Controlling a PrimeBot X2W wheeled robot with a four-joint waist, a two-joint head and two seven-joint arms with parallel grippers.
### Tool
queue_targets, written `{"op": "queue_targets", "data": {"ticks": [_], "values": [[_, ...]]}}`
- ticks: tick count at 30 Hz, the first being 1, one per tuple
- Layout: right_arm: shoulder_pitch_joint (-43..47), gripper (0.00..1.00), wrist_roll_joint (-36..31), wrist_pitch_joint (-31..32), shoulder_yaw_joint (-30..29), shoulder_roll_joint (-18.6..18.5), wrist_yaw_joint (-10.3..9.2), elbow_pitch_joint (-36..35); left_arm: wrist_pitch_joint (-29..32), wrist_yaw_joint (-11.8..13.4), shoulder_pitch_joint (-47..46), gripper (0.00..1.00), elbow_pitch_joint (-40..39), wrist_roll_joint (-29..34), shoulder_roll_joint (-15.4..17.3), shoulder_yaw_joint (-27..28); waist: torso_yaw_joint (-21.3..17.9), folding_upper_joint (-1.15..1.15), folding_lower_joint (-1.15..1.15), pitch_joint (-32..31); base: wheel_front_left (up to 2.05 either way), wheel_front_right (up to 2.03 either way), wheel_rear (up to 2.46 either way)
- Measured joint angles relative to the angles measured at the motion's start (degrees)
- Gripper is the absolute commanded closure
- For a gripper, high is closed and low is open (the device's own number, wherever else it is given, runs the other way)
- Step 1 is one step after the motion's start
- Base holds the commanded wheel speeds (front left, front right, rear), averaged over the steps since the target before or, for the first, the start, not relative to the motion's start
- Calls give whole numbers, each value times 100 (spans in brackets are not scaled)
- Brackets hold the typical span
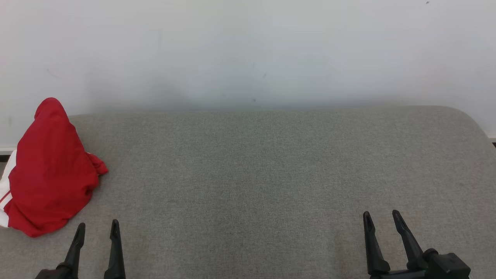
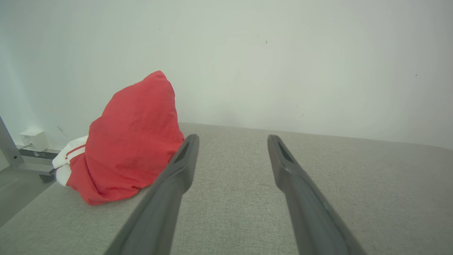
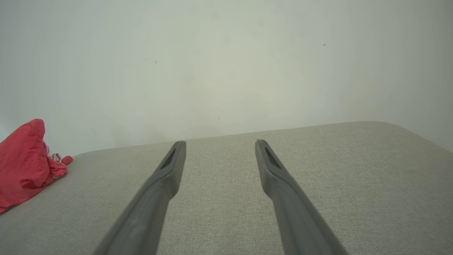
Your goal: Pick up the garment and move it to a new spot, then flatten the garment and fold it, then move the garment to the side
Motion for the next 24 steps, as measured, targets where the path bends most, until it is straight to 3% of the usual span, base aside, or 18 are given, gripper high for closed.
{"op": "queue_targets", "data": {"ticks": [24], "values": [[37, 0, -83, -45, 25, -2, 0, 170, -47, -44, -35, 0, 101, 115, -11, 16, 202, 0, 0, 24, 0, 0, 0]]}}
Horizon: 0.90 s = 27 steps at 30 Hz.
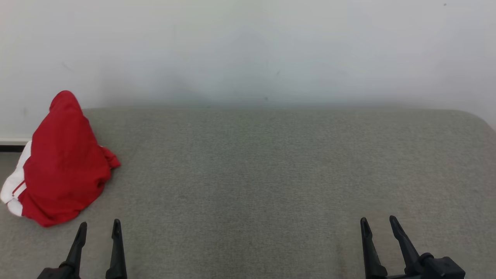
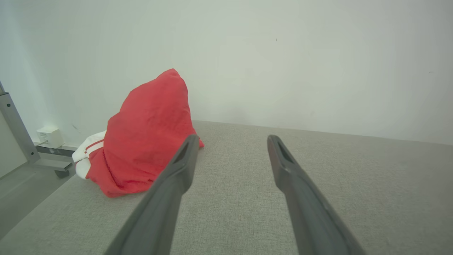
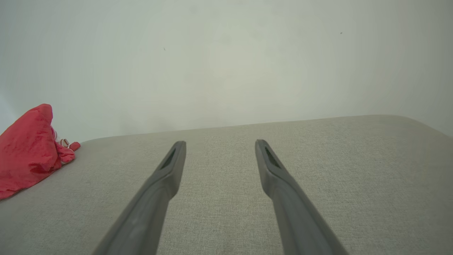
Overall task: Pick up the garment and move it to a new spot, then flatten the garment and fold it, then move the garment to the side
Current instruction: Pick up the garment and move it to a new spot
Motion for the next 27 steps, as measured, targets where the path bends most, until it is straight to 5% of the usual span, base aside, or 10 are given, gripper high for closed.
{"op": "queue_targets", "data": {"ticks": [27], "values": [[17, 0, 212, -1, 219, 0, 0, 143, -1, 202, -22, 0, 143, 57, 99, 33, 1821, 0, 0, -13, 0, 0, 0]]}}
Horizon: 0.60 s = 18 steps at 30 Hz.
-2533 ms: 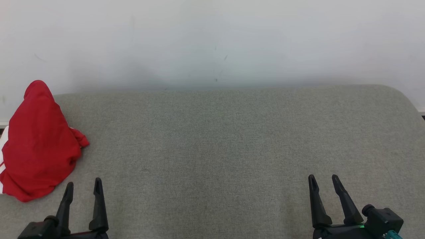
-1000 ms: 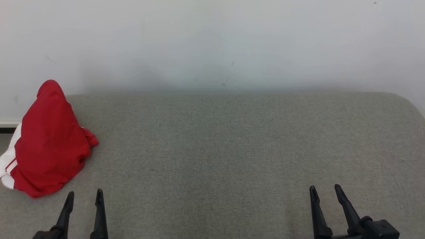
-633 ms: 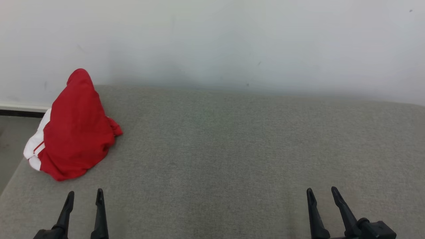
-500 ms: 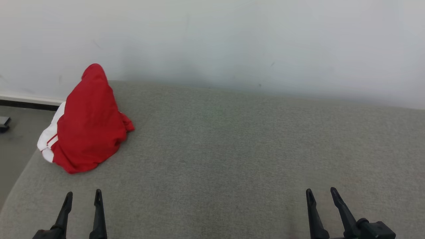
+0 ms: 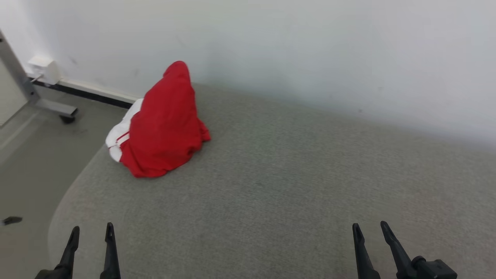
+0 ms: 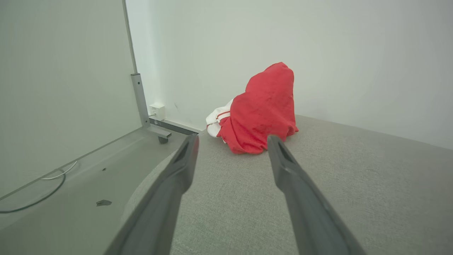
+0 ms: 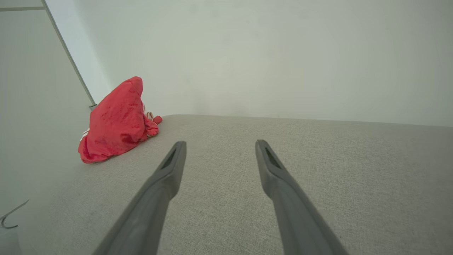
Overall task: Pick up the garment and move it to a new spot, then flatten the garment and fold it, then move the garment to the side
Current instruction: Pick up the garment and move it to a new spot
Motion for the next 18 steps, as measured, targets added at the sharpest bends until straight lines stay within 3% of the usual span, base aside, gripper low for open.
{"op": "queue_targets", "data": {"ticks": [9, 18], "values": [[-71, 0, 51, 0, 141, 1, 0, 68, 0, 59, 47, 0, -33, -30, 59, 64, 534, 0, 0, -22, 0, 0, 0], [-199, 0, 58, 0, 232, 1, 0, 197, 0, 147, 59, 0, -88, -116, 55, 89, 607, 0, 0, 13, 0, 0, 0]]}}
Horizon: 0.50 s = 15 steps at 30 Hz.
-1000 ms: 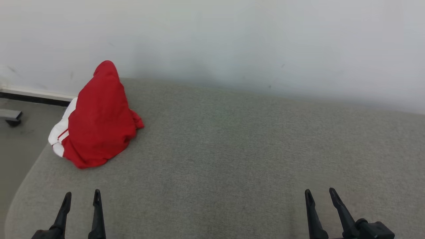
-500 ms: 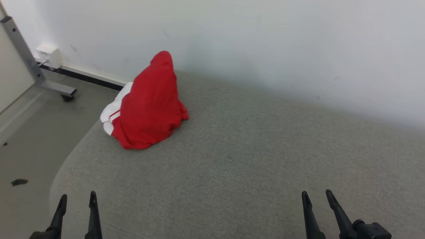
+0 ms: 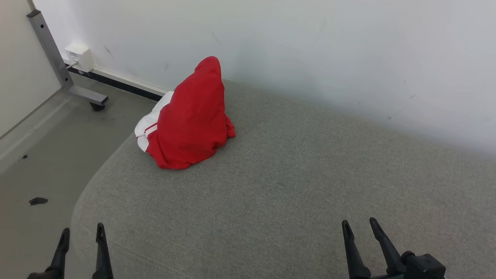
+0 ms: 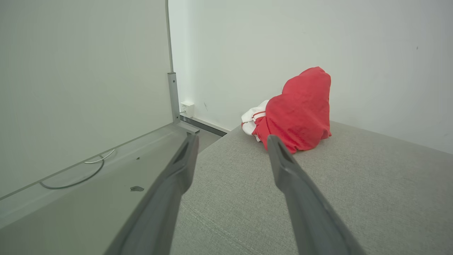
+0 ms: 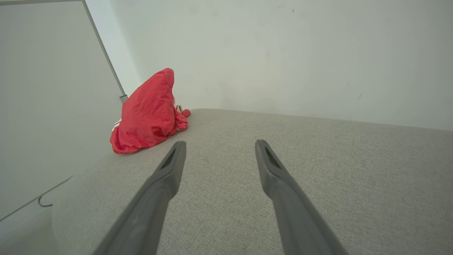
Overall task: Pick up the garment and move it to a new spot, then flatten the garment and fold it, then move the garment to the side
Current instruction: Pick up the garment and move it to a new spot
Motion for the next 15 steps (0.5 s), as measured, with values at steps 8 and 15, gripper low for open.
{"op": "queue_targets", "data": {"ticks": [8, 15], "values": [[59, 0, 35, 0, -46, -3, 0, 19, 49, -46, -109, 0, 119, -74, 97, 0, -88, 0, 0, -88, 0, 0, 0], [23, 0, -143, 0, -78, 2, 0, -3, 110, -229, -721, 0, 234, -291, 350, 79, -445, 0, 0, -75, 0, 0, 0]]}}
